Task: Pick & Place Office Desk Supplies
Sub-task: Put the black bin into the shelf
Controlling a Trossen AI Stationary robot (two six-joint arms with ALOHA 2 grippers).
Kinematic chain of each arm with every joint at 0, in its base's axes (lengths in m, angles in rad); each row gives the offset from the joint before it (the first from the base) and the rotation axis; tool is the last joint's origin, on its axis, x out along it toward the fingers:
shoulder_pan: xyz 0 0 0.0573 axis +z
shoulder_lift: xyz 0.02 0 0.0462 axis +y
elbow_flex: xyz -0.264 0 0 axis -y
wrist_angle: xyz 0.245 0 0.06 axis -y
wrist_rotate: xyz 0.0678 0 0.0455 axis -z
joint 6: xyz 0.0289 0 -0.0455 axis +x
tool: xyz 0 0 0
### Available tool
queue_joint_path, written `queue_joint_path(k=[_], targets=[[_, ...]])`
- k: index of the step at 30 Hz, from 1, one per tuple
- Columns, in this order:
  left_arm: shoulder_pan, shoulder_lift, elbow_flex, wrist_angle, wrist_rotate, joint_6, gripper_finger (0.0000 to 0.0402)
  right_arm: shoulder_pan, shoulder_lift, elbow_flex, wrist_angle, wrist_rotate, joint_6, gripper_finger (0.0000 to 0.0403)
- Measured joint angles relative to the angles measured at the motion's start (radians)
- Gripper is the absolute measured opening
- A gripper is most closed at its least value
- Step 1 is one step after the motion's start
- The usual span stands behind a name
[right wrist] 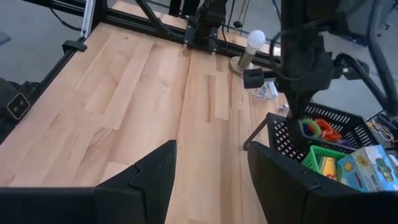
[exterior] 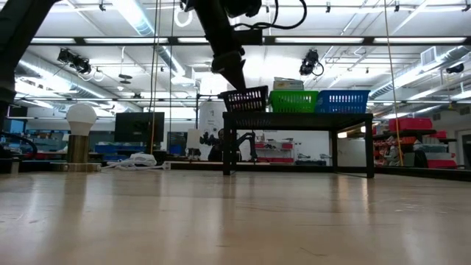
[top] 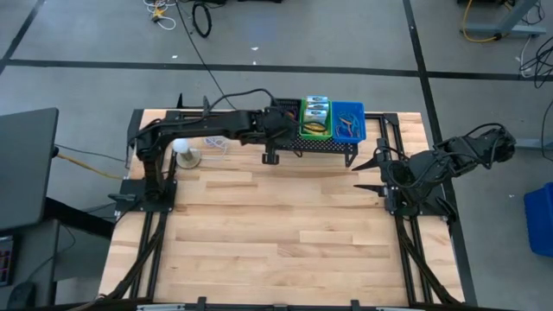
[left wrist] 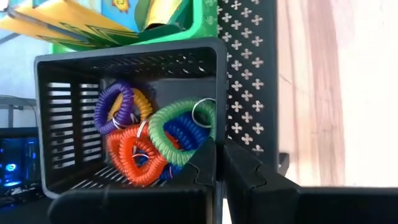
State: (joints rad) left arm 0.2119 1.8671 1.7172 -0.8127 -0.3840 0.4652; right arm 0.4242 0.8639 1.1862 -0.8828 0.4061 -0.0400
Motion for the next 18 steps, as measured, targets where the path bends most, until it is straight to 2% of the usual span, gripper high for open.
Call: queue_joint_path(k=[7, 18], targets=[[0.018, 0.03, 0.05, -0.021, 0.036, -0.008, 0.0013, 0.0, 0.0, 0.0, 0.004, -0.003, 0.001, 0.0208], [0.018, 0.032, 0.113, -0.168, 0.033, -0.048, 0.0013, 0.0, 0.0, 0.0, 0.013, -0.003, -0.012, 0.0208]])
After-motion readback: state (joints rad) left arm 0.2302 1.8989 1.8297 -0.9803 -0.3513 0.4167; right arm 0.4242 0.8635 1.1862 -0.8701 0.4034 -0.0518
